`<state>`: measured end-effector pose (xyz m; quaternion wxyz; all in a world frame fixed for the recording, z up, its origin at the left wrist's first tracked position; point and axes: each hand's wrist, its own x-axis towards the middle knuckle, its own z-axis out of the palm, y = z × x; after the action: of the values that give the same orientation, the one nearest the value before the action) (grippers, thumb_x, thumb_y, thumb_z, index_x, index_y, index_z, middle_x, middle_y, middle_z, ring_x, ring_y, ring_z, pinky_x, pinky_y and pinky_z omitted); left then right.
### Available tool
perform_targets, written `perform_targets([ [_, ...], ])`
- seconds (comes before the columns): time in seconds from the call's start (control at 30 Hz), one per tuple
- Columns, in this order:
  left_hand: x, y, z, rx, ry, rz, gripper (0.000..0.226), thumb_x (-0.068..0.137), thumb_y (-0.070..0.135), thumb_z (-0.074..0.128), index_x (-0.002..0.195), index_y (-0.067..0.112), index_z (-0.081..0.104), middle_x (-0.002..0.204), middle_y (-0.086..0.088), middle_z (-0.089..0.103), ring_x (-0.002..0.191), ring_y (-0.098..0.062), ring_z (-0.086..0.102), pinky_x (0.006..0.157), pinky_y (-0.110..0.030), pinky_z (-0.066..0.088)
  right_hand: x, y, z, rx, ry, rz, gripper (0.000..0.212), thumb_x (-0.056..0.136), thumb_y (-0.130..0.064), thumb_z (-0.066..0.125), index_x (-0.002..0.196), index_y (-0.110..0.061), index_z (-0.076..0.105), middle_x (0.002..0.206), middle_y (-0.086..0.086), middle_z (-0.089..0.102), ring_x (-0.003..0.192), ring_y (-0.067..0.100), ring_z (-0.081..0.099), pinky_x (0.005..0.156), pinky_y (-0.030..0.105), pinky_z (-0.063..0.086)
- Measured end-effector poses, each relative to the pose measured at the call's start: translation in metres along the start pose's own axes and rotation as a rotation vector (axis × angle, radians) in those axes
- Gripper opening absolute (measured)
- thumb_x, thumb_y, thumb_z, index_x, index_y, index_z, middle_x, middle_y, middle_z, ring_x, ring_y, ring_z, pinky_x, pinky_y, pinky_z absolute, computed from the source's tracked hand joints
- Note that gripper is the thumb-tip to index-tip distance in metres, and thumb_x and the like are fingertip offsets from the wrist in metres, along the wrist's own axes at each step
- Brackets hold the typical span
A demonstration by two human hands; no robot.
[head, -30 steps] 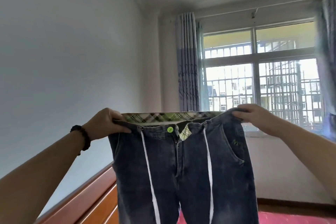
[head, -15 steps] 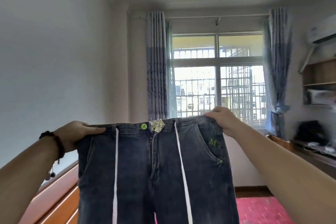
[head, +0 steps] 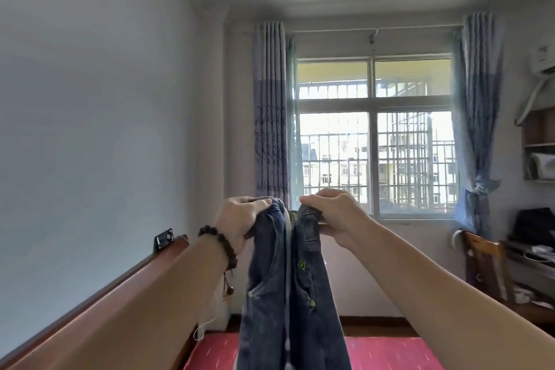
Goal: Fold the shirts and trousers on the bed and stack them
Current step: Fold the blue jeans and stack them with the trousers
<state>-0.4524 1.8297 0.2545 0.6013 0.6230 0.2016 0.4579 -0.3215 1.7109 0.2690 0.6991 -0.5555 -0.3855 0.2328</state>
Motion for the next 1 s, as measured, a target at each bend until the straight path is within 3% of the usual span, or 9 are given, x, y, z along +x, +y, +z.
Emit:
perform_targets([
  [0.1, -0.008, 0.006, 0.010, 0.215, -0.210, 0.066, 0.058, 0.071, 0.057, 0.075, 0.100, 0.007, 0.067, 0.100, -0.017, 0.071, 0.088, -0.026, 0.068, 0.084, -0.041, 0.057, -0.008, -0.009, 0.018, -0.040, -0.058, -0.002, 0.021, 0.084, -0.018, 0.073, 0.070, -0.007, 0.061, 0.063, 0.009, 0.062, 0.050, 0.017, 0.064, 0.051, 0.031, 0.056],
  [0.17, -0.014, 0.006, 0.009, 0.419, -0.301, 0.125, 0.076, 0.054, 0.065, 0.079, 0.108, 0.016, 0.057, 0.106, -0.009, 0.068, 0.097, -0.023, 0.066, 0.085, -0.036, 0.057, -0.011, -0.017, 0.022, -0.035, -0.074, 0.070, 0.024, 0.091, -0.024, 0.064, 0.082, -0.002, 0.063, 0.065, 0.011, 0.063, 0.049, 0.018, 0.064, 0.049, 0.030, 0.055],
  [0.33, -0.006, -0.007, -0.006, 0.551, -0.198, 0.243, 0.052, 0.069, 0.014, 0.082, 0.108, 0.020, 0.047, 0.106, -0.002, 0.059, 0.098, -0.018, 0.060, 0.086, -0.036, 0.056, -0.008, -0.026, 0.019, 0.020, -0.311, 0.144, 0.029, 0.097, -0.022, 0.055, 0.102, 0.006, 0.062, 0.079, 0.022, 0.071, 0.073, 0.029, 0.072, 0.065, 0.032, 0.060],
  [0.43, -0.002, -0.005, -0.024, 0.408, -0.210, 0.225, 0.042, 0.078, -0.006, 0.068, 0.111, 0.015, 0.052, 0.109, -0.008, 0.059, 0.099, -0.020, 0.059, 0.088, -0.035, 0.055, -0.004, -0.029, 0.016, -0.241, -0.406, -0.067, 0.031, 0.090, -0.026, 0.064, 0.115, -0.007, 0.061, 0.105, 0.015, 0.070, 0.090, 0.022, 0.071, 0.076, 0.030, 0.059],
  [0.53, -0.001, 0.006, -0.037, 0.335, -0.342, 0.238, 0.038, 0.082, -0.007, 0.063, 0.112, 0.016, 0.056, 0.109, -0.006, 0.060, 0.097, -0.016, 0.061, 0.083, -0.030, 0.055, 0.003, -0.037, 0.013, -0.912, -0.302, -0.539, 0.055, 0.079, -0.049, 0.070, 0.128, -0.031, 0.053, 0.120, -0.019, 0.053, 0.104, 0.001, 0.055, 0.086, 0.019, 0.042],
  [0.63, -0.005, 0.017, -0.035, 0.316, -0.435, 0.283, 0.045, 0.080, 0.000, 0.066, 0.114, 0.029, 0.057, 0.110, -0.006, 0.062, 0.093, -0.013, 0.066, 0.082, -0.033, 0.057, 0.010, -0.044, 0.021, -1.155, -0.497, -0.570, 0.048, 0.076, -0.051, 0.072, 0.118, -0.032, 0.056, 0.106, -0.022, 0.055, 0.092, -0.004, 0.053, 0.080, 0.014, 0.036],
  [0.73, -0.013, 0.012, -0.029, 0.197, -0.273, 0.388, 0.049, 0.082, 0.000, 0.068, 0.106, 0.038, 0.050, 0.108, -0.014, 0.065, 0.095, -0.024, 0.068, 0.078, -0.037, 0.059, 0.017, -0.041, 0.029, -1.170, -0.460, -0.629, 0.026, 0.080, -0.040, 0.073, 0.088, -0.024, 0.055, 0.081, -0.011, 0.056, 0.073, 0.004, 0.052, 0.061, 0.018, 0.031],
  [0.83, -0.022, -0.008, -0.029, 0.188, -0.074, 0.490, 0.031, 0.085, 0.015, 0.071, 0.091, 0.035, 0.048, 0.103, -0.013, 0.066, 0.090, -0.028, 0.069, 0.073, -0.038, 0.060, 0.018, -0.038, 0.029, -1.026, -0.424, -0.659, 0.024, 0.082, -0.036, 0.072, 0.093, -0.022, 0.055, 0.084, -0.011, 0.057, 0.075, 0.001, 0.052, 0.060, 0.018, 0.032],
  [1.0, -0.028, -0.012, -0.040, 0.209, -0.067, 0.467, 0.017, 0.082, 0.021, 0.075, 0.083, 0.019, 0.058, 0.096, -0.008, 0.072, 0.083, -0.024, 0.071, 0.071, -0.038, 0.059, 0.018, -0.034, 0.028, -0.903, -0.430, -0.629, 0.024, 0.085, -0.036, 0.068, 0.099, -0.020, 0.058, 0.096, -0.006, 0.063, 0.088, 0.009, 0.058, 0.070, 0.023, 0.041],
])
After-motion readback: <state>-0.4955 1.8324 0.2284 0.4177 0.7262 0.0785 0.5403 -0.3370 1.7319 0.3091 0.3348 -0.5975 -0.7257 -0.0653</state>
